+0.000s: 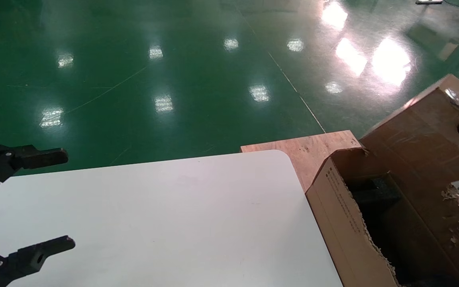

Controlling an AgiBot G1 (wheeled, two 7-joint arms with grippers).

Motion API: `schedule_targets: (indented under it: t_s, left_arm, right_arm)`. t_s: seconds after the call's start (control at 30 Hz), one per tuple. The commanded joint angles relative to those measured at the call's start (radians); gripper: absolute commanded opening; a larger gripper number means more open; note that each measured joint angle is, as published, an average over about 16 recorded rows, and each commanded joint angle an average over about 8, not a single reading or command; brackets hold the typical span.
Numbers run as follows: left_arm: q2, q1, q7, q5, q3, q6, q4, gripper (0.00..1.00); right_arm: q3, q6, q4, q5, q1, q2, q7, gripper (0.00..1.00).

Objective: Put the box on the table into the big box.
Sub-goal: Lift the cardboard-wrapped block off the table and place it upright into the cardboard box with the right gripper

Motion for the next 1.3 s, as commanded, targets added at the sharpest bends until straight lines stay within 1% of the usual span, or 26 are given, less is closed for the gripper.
schedule_targets:
  t_s: [0.03,0.17,0.27,0.37,0.47,0.6,0.73,0.87,1.1,1.3]
  left_arm:
    - [0.000,0.000,0.000,0.000,0.000,0.000,0.000,1.00]
    - [0.000,0.000,0.000,0.000,0.000,0.000,0.000,1.00]
    - [0.000,0.000,0.000,0.000,0.000,0.000,0.000,1.00]
    - [0.000,0.000,0.000,0.000,0.000,0.000,0.000,1.00]
    - [0.000,0.000,0.000,0.000,0.000,0.000,0.000,1.00]
    - [0.000,0.000,0.000,0.000,0.000,0.000,0.000,1.00]
    - [0.000,0.000,0.000,0.000,0.000,0.000,0.000,1.00]
    - [0.000,0.000,0.000,0.000,0.000,0.000,0.000,1.00]
    - [0.000,0.000,0.000,0.000,0.000,0.000,0.000,1.00]
    - [0.000,0.000,0.000,0.000,0.001,0.000,0.000,1.00]
  right_arm:
    - [0.041,0.000,0.040,-0.027,-0.007,0.060,0.035,0.00]
    - [0.155,-0.003,0.184,-0.064,-0.083,0.186,0.141,0.00]
    - [0.244,-0.002,0.297,-0.071,-0.169,0.276,0.223,0.00]
    - [0.324,0.004,0.384,-0.068,-0.263,0.348,0.289,0.00]
    - [0.380,0.015,0.429,-0.066,-0.341,0.390,0.326,0.00]
    - [0.409,0.035,0.427,-0.072,-0.397,0.399,0.326,0.00]
    - [0.394,0.061,0.386,-0.075,-0.408,0.386,0.293,0.00]
    - [0.351,0.095,0.332,-0.067,-0.398,0.369,0.249,0.00]
    - [0.238,0.170,0.222,-0.023,-0.357,0.344,0.177,0.00]
    - [0.121,0.233,0.137,0.039,-0.311,0.330,0.143,0.00]
